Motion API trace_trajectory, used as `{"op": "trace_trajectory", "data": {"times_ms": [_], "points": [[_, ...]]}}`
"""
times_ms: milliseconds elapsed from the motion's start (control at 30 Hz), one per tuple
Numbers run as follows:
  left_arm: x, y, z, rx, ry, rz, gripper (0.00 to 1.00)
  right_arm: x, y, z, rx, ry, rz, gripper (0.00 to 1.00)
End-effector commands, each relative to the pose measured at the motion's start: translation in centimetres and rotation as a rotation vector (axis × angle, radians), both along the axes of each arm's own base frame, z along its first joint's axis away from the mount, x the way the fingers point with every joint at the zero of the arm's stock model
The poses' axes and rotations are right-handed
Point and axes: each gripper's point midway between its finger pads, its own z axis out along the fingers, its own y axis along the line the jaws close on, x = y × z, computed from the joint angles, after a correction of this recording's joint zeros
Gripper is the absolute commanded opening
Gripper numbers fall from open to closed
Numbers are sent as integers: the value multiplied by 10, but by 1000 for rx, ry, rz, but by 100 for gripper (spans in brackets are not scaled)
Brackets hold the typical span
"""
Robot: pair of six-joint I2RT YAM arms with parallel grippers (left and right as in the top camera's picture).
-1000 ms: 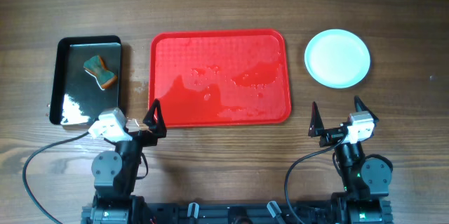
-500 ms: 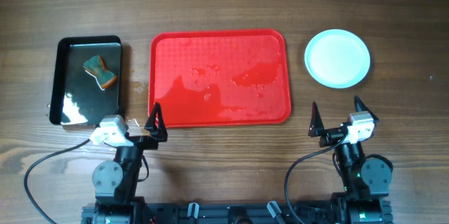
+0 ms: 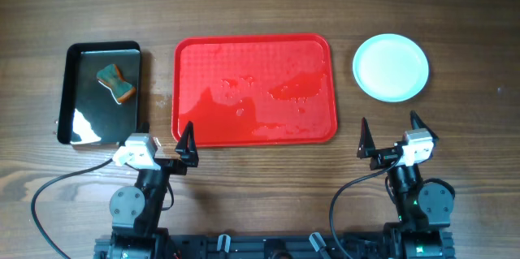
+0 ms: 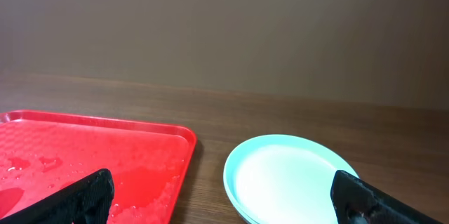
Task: Clean dirty plates on tray and stack at the side
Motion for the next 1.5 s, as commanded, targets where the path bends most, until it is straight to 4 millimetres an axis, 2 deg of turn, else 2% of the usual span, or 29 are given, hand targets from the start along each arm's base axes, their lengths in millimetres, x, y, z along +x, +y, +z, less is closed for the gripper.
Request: {"op": "trace_trajectory", "data": {"times_ms": [0, 333, 1467], "points": [[0, 6, -2, 39, -3, 26, 100, 0, -3, 3, -9, -17, -17, 100], [1, 15, -2, 39, -4, 65, 100, 0, -3, 3, -9, -17, -17, 100], [1, 15, -2, 40, -3, 65, 100, 0, -3, 3, -9, -17, -17, 100]]}}
